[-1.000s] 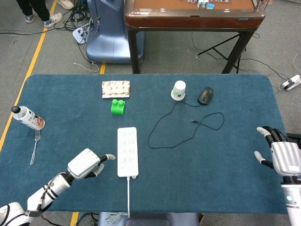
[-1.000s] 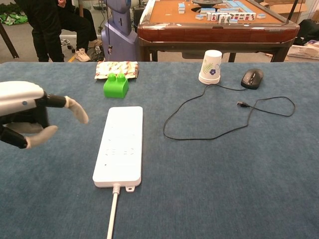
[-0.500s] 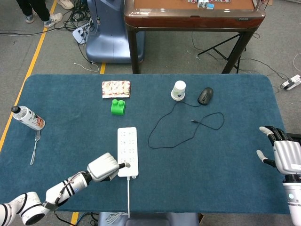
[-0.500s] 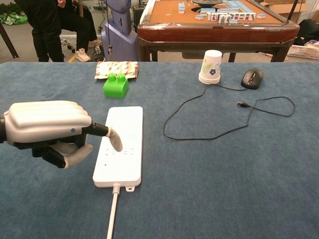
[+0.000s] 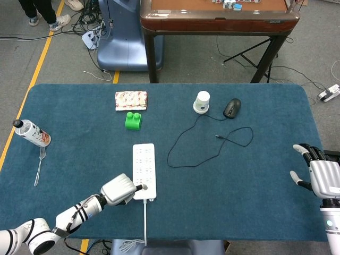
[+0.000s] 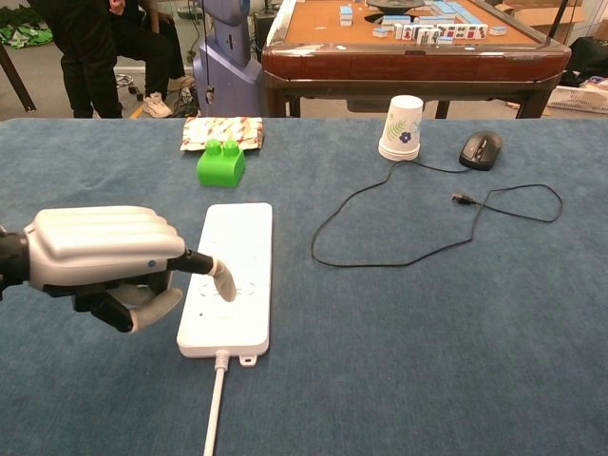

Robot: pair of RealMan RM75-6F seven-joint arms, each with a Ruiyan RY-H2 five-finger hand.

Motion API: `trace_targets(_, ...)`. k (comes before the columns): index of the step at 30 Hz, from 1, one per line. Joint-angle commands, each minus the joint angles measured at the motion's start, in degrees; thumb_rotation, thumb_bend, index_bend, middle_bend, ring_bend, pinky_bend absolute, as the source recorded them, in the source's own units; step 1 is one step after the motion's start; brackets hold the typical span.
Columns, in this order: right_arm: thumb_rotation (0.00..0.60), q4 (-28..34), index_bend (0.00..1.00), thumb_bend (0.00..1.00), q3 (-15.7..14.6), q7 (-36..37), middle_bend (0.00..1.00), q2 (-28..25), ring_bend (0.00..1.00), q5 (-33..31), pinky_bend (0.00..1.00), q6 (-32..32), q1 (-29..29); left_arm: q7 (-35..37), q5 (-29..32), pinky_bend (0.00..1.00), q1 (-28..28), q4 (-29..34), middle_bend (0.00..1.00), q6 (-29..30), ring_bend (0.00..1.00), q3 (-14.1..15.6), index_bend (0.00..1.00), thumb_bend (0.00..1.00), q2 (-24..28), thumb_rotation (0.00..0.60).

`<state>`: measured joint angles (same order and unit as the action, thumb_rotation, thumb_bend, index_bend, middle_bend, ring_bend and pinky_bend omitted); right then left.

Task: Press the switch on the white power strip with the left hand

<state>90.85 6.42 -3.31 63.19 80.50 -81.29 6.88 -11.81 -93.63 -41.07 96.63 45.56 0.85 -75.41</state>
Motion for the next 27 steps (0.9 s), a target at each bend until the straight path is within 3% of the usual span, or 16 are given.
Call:
trace_targets(1, 0.600, 0.04, 0.22, 0.23, -0.02, -0.14, 0.21, 0.10, 0.20, 0.00, 0.38, 0.03, 0.04, -0.39, 0.21, 1.00, 0.10, 0.06, 1.00, 0.29, 1.00, 0.43, 0.30, 0.73, 0.01, 0.600)
trace_targets(27, 0.600, -0.03, 0.22, 0.23, -0.35, -0.93, 0.21, 1.15, 0.20, -0.58, 0.38, 0.76, 0.32, -1.07, 2.38, 1.00, -1.24, -1.99, 1.00, 0.50, 1.00, 1.82, 0.30, 0.73, -1.92, 0.600)
